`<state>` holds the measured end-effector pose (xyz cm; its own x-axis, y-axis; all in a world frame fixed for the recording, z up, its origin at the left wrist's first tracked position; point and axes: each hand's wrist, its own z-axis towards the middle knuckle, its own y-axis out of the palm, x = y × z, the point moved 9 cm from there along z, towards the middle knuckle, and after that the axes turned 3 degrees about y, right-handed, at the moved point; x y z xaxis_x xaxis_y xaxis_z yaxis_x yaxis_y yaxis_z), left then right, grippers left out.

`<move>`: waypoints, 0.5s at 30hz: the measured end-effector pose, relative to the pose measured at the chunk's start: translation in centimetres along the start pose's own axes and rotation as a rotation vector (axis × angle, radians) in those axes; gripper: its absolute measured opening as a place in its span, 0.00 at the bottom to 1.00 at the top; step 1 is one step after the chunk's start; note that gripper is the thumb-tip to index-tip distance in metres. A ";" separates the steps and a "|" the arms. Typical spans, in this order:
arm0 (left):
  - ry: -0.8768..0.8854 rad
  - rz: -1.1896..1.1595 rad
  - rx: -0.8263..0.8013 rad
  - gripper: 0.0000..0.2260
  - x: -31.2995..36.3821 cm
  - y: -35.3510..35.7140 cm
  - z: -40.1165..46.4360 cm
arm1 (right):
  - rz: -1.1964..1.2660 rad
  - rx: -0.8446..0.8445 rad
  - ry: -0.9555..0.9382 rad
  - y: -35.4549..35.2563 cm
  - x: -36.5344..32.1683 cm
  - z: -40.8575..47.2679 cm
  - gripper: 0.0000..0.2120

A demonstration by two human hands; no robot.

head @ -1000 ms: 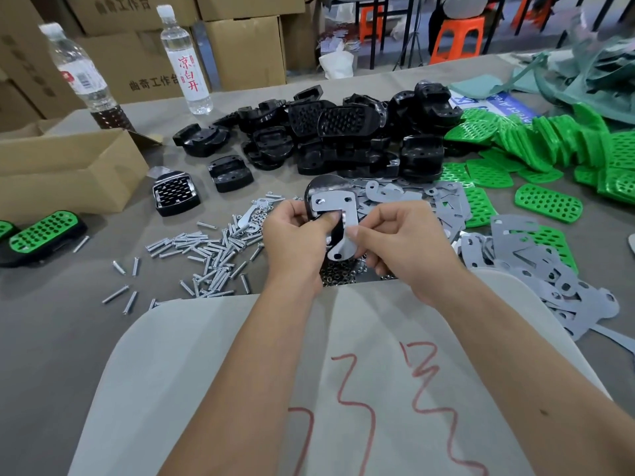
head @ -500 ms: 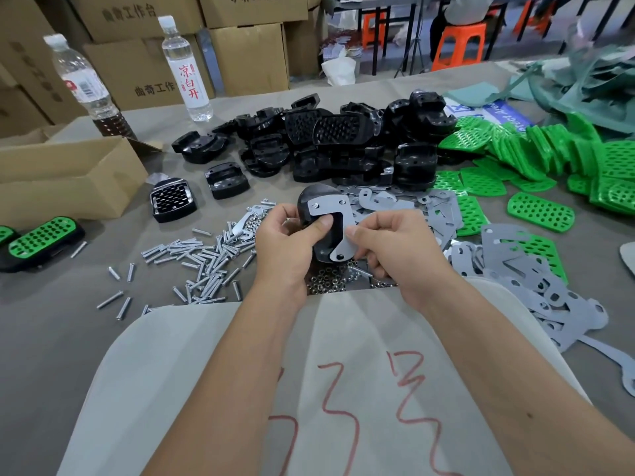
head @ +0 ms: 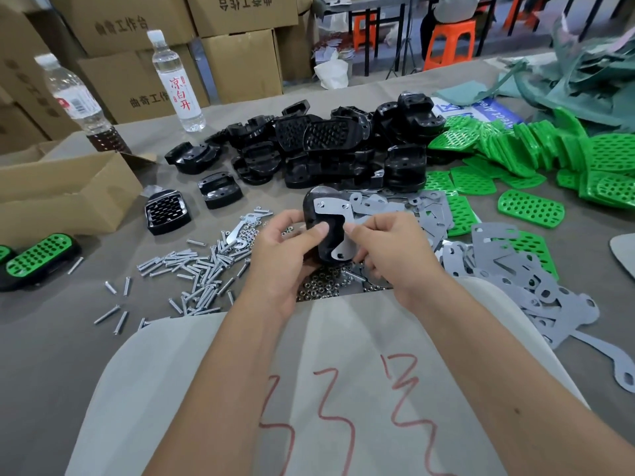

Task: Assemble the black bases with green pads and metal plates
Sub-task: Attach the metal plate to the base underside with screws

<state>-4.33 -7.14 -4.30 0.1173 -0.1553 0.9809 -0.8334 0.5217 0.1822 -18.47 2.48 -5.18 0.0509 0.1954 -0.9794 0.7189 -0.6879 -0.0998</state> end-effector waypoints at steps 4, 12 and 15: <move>0.037 0.200 -0.034 0.09 0.6 -0.6 0.1 | -0.023 -0.010 -0.016 0.2 0.2 0.1 0.16; 0.015 0.218 -0.058 0.14 0.5 -0.5 0.4 | -0.064 -0.004 -0.082 0.3 -0.2 0.1 0.15; 0.002 0.229 -0.067 0.12 0.4 -0.4 0.5 | -0.117 0.010 -0.115 0.2 -0.6 -0.1 0.13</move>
<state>-4.22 -7.84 -3.99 -0.0697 -0.0250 0.9973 -0.8009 0.5974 -0.0410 -18.29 2.33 -4.58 -0.1130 0.1940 -0.9745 0.7085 -0.6719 -0.2159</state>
